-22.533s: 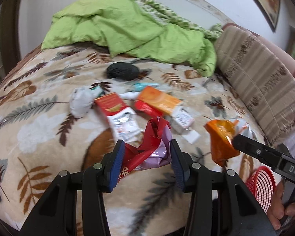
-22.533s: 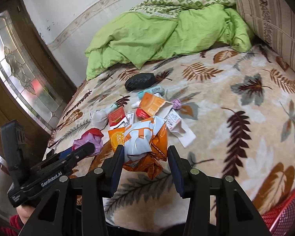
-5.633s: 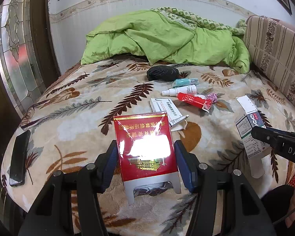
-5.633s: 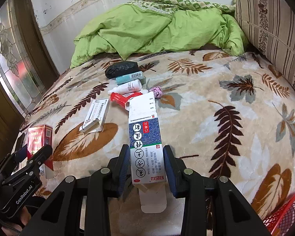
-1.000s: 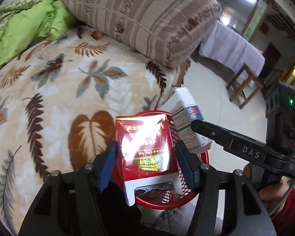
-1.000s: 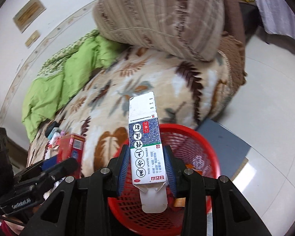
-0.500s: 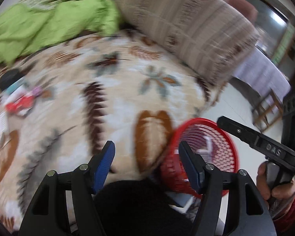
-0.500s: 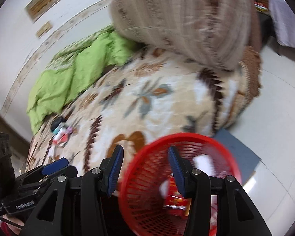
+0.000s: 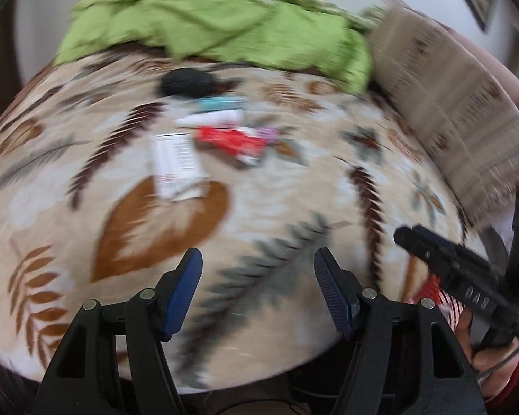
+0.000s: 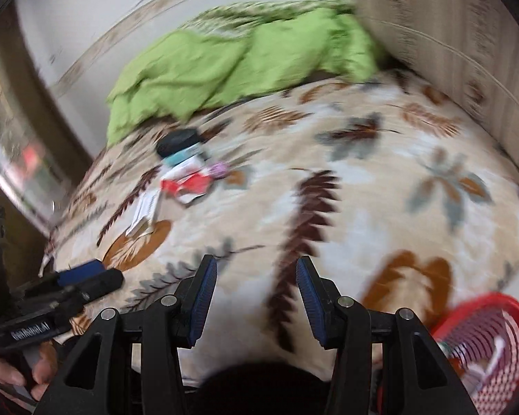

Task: Collect trash
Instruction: 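Lower the left gripper onto the long white box and close on it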

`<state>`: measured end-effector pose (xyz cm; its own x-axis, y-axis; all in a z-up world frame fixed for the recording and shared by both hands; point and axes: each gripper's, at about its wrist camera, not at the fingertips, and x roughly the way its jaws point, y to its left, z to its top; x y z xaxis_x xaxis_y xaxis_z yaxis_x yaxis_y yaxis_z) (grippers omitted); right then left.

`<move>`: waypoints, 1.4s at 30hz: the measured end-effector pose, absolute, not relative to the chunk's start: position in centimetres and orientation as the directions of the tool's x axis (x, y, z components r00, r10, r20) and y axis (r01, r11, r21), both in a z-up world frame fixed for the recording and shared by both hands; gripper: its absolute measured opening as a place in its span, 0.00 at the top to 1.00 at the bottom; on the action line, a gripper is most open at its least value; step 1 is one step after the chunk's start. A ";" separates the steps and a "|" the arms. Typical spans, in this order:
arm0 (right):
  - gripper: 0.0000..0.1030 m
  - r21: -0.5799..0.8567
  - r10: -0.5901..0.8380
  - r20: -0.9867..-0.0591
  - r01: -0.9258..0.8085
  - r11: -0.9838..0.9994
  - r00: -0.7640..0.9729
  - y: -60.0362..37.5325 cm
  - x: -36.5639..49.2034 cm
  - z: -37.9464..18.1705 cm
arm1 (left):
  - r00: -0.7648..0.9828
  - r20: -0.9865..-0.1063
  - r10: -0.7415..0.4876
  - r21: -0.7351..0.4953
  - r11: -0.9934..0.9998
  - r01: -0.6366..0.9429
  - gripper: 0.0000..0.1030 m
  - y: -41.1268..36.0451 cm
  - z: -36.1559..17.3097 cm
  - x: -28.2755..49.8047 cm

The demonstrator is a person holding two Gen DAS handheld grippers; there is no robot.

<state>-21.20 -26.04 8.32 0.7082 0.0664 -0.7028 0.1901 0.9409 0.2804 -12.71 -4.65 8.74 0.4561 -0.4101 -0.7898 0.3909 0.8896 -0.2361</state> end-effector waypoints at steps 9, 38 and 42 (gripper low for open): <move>0.51 0.250 0.091 -0.714 0.131 0.959 0.695 -23.0 -18.3 6.3 | 0.469 -0.830 -0.302 -0.215 0.949 0.230 0.28 -1.6 6.9 -5.6; 0.51 0.299 0.190 -0.734 0.059 0.952 0.652 -22.8 -17.0 5.5 | 0.477 -0.847 -0.234 -0.182 0.971 0.154 0.71 -0.6 2.7 0.0; 0.51 0.288 0.188 -0.733 0.047 0.957 0.654 -22.3 -16.4 5.4 | 0.467 -0.828 -0.311 -0.275 0.950 0.146 0.41 -0.2 3.4 0.3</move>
<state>-16.41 -22.28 5.41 0.6539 0.1882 -0.7328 0.0472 0.9565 0.2878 0.35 -0.16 3.36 0.4671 -0.3110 -0.8277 0.1460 0.9504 -0.2748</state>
